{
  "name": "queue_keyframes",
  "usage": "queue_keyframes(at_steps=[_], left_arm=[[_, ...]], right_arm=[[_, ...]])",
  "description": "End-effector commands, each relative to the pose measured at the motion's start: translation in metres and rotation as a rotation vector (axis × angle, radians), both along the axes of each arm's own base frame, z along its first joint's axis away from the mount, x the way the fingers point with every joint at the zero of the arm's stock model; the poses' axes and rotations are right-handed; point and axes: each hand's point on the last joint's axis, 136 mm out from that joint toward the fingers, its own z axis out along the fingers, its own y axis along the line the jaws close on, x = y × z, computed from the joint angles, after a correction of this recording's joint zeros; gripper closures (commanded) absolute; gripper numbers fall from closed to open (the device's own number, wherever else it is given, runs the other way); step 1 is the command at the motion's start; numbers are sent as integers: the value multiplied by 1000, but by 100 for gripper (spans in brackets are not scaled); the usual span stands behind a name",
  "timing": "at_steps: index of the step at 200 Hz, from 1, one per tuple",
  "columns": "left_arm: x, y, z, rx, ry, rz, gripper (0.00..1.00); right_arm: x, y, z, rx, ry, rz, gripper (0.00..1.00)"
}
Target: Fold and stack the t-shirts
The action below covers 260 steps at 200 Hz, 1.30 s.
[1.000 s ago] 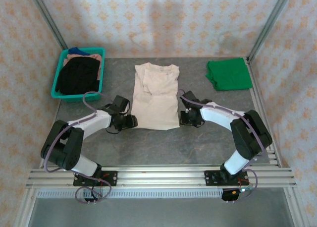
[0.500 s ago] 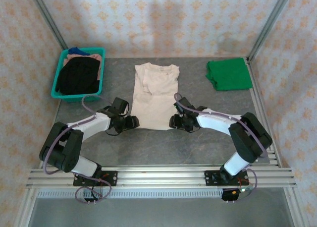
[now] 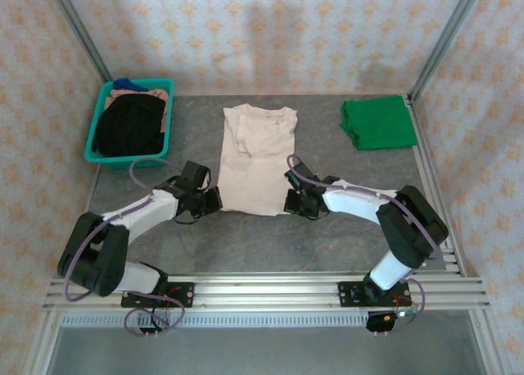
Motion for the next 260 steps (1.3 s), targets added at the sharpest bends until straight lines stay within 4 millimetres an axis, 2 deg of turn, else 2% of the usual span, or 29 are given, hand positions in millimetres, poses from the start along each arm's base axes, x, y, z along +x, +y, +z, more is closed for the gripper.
queue_keyframes(at_steps=[1,17,76,111,128,142,167,193,221,239,260], left_arm=[[-8,5,18,10,-30,-1,100],[-13,7,33,0,-50,-1,100],[-27,21,109,-2,-197,32,100],[-19,26,147,17,-260,49,100],[-11,29,162,44,-288,56,100],[-6,30,162,59,-287,59,100],[2,31,149,79,-250,65,100],[-1,39,133,98,-207,84,100],[-1,50,131,121,-218,130,100],[10,57,131,152,-217,158,100],[36,63,132,167,-205,183,100]], right_arm=[[5,2,27,22,-53,-5,100],[2,0,41,31,-61,-11,100],[0,-11,119,51,-177,4,100],[9,-13,165,60,-258,1,100],[17,-7,179,67,-294,16,100],[24,-2,175,63,-289,26,100],[33,2,162,32,-260,33,100],[40,0,155,32,-263,21,100],[45,5,145,52,-234,24,100],[56,10,142,58,-219,17,100],[78,10,143,55,-212,-7,100]])
